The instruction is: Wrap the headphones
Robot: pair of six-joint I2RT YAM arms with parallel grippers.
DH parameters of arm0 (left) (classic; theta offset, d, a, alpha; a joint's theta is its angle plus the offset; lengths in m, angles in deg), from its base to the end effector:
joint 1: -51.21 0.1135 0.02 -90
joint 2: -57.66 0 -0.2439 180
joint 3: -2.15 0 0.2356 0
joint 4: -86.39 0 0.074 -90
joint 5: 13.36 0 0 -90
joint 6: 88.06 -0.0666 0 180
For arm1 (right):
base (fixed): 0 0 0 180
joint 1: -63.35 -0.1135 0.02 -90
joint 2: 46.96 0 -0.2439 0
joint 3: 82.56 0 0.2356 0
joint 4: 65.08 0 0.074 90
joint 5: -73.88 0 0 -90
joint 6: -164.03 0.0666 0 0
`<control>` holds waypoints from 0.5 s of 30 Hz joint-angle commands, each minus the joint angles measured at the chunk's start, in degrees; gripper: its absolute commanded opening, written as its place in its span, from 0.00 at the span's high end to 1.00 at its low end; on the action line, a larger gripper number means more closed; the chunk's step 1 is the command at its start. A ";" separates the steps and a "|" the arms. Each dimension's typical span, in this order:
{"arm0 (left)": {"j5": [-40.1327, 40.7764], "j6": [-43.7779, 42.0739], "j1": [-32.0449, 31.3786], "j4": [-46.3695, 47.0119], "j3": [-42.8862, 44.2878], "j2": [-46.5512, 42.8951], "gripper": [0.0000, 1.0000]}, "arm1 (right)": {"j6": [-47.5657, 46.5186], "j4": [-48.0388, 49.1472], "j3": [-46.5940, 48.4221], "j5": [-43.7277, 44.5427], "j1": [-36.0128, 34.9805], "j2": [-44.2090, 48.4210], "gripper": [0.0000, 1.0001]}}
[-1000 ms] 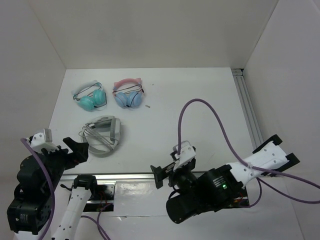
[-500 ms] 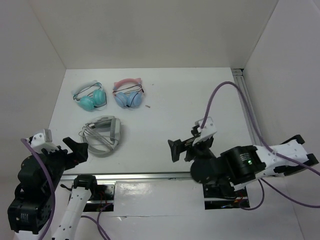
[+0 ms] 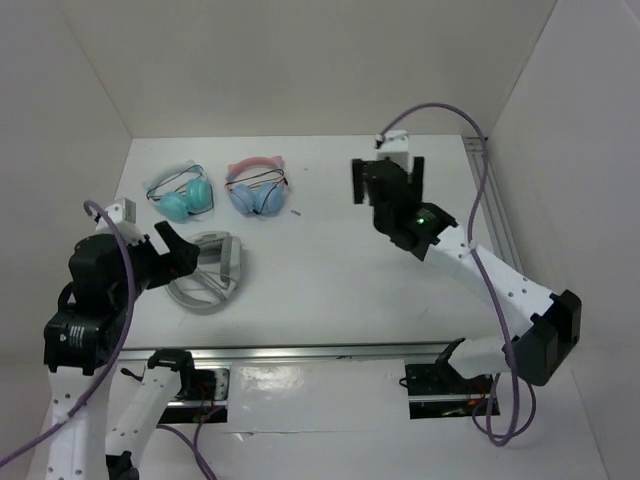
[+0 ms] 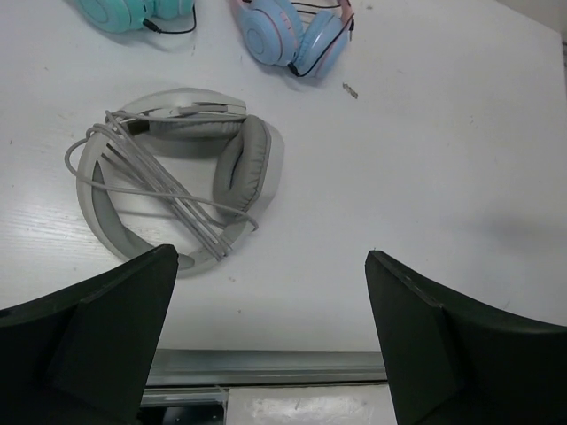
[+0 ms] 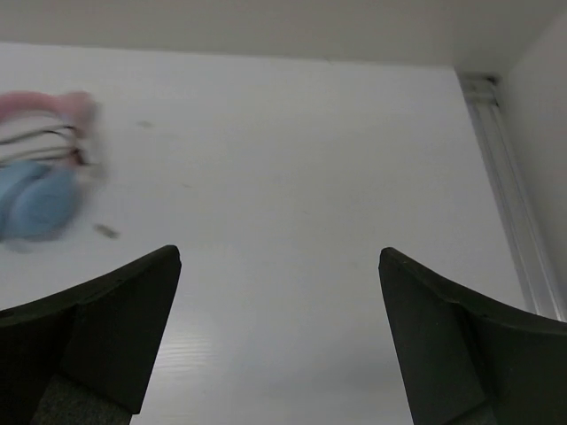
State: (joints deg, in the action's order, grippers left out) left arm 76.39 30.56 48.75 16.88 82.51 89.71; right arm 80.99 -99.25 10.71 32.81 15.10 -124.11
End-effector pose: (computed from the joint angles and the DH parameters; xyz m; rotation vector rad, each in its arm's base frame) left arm 0.1010 -0.0046 0.3680 -0.4403 1.9080 -0.3633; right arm 0.2399 0.1934 0.3802 -0.0734 1.7757 -0.1128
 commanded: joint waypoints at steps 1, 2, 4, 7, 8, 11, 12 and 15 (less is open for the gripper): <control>2.17 -0.67 -0.18 5.46 4.00 2.05 0.00 | 7.27 -2.92 -9.23 -14.12 11.40 11.20 0.00; 4.01 -0.67 -0.18 4.24 6.09 2.66 0.00 | 7.28 -3.60 -11.44 -14.73 15.08 17.23 0.00; 9.90 -1.46 -0.18 0.20 8.65 3.37 0.00 | 9.03 -6.84 -14.71 -17.89 18.18 23.41 0.00; 14.04 -1.46 -0.18 -3.32 12.79 2.32 0.00 | 10.09 -14.39 -14.54 -19.40 19.68 35.20 0.00; 15.62 -1.46 -0.18 -4.90 14.19 1.53 0.00 | 11.39 -17.03 -13.49 -19.40 19.68 38.79 0.00; 16.16 -0.15 -0.79 -7.28 17.35 -1.20 0.00 | 12.11 -27.23 -9.10 -18.25 20.47 42.94 0.00; 16.16 0.64 -0.79 -8.94 18.24 -1.20 0.00 | 12.63 -30.64 -7.61 -17.56 20.48 43.65 0.00; 15.46 1.17 -1.41 -10.36 20.35 -2.43 0.00 | 11.77 -33.83 -6.63 -19.99 23.45 45.59 0.00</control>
State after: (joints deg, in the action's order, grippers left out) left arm 90.51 30.82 47.79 9.42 101.28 87.22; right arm 92.29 -121.41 5.14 16.00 36.54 -76.57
